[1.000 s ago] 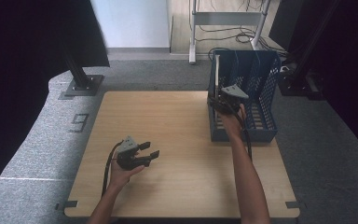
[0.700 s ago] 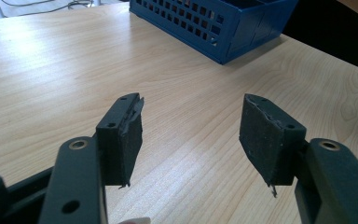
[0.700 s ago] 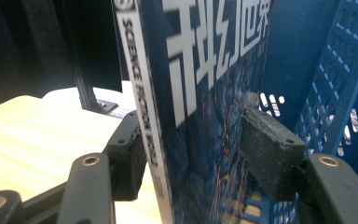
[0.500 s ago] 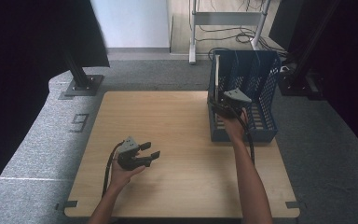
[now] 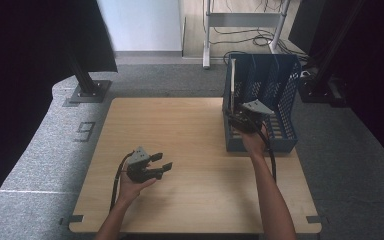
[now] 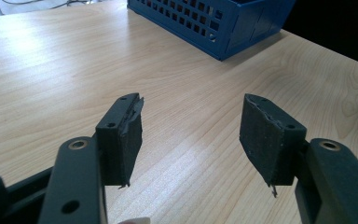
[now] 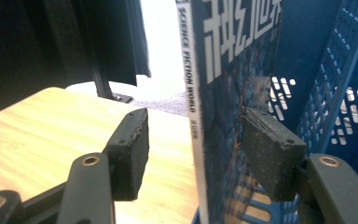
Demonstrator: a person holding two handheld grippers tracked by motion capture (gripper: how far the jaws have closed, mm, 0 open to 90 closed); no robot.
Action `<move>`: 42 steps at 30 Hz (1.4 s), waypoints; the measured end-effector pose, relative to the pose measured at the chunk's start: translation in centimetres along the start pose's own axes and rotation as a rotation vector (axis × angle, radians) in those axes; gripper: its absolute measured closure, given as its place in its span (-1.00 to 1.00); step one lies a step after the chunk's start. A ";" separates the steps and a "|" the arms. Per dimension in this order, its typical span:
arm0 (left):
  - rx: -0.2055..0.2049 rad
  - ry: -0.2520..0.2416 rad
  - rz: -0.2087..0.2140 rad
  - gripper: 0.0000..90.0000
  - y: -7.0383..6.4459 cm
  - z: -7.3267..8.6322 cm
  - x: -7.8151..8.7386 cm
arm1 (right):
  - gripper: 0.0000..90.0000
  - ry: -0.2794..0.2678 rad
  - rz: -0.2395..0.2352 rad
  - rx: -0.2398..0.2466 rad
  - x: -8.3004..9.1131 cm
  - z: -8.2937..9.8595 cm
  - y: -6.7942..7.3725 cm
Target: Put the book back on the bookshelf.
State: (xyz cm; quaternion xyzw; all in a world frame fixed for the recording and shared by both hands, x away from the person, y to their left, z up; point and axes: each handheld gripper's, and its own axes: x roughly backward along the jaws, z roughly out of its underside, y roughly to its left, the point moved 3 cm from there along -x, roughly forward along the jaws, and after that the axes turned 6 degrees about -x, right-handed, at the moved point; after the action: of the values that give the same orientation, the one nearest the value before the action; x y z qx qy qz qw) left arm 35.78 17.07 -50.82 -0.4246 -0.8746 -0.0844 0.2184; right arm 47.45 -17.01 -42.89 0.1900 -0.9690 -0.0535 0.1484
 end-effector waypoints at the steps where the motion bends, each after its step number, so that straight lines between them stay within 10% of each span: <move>1: 0.000 -0.001 0.000 -0.13 0.0 0.0 0.0 | -0.07 0.000 -0.002 0.001 0.2 0.0 0.1; 42: 0.010 0.034 -0.011 -0.14 0.4 0.6 -0.3 | -0.04 0.026 -0.075 -0.008 8.6 8.1 0.7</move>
State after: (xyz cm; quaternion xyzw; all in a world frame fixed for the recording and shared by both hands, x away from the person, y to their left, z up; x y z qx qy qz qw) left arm 36.08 17.32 -51.50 -0.4171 -0.8736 -0.0883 0.2347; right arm 37.07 -19.29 -48.17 0.2261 -0.9590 -0.0606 0.1595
